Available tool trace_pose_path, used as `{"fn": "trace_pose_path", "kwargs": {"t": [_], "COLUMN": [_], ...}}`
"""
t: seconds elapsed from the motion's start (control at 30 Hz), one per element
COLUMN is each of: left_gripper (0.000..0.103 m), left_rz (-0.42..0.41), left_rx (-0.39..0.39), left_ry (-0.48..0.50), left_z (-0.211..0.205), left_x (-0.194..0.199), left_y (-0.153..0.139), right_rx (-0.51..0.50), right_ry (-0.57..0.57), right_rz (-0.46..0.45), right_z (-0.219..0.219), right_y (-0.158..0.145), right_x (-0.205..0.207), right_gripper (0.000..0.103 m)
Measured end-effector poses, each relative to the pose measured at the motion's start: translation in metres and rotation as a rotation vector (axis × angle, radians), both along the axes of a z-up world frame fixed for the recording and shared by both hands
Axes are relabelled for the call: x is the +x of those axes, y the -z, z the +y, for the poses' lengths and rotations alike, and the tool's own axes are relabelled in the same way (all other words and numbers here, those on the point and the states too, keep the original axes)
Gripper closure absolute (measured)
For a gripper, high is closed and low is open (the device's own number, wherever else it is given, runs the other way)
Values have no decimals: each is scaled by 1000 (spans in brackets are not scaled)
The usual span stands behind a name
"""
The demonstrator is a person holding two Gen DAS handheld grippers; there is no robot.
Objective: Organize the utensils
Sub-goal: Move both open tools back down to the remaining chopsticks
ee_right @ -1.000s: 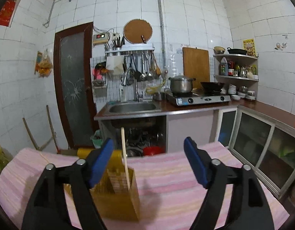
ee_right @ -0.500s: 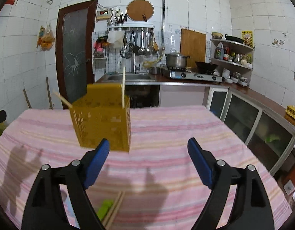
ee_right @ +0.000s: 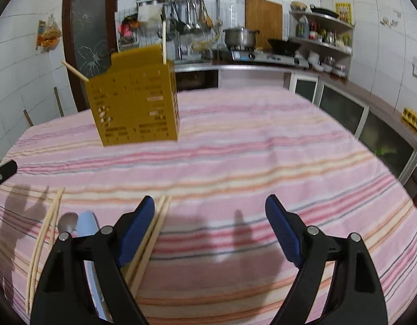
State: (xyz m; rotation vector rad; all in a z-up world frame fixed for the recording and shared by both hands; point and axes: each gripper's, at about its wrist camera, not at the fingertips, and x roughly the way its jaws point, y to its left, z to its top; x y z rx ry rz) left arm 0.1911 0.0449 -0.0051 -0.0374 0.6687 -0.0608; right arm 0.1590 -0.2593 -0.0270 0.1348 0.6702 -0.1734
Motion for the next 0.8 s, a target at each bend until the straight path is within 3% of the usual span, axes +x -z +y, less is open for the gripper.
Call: {"fn": "trace_pose_path", "kwargs": {"t": [0.23,0.37,0.8], "left_gripper": [5,5,5], "left_rz": [77,149,245], "left_rx": [75,68,96], "left_ry": [36,49,58], "left_z": [-17,-20,-26], "left_x": [8,15,24], "left_y": [24,39,62], "right_rx": [-23,-29,-19], "right_ry": [5,10,19], "right_rz": [78,139,164], "right_z": [13,15,18], "right_y": [10,21,24], "right_x": [13,19,22], "right_gripper": [21,21,20]}}
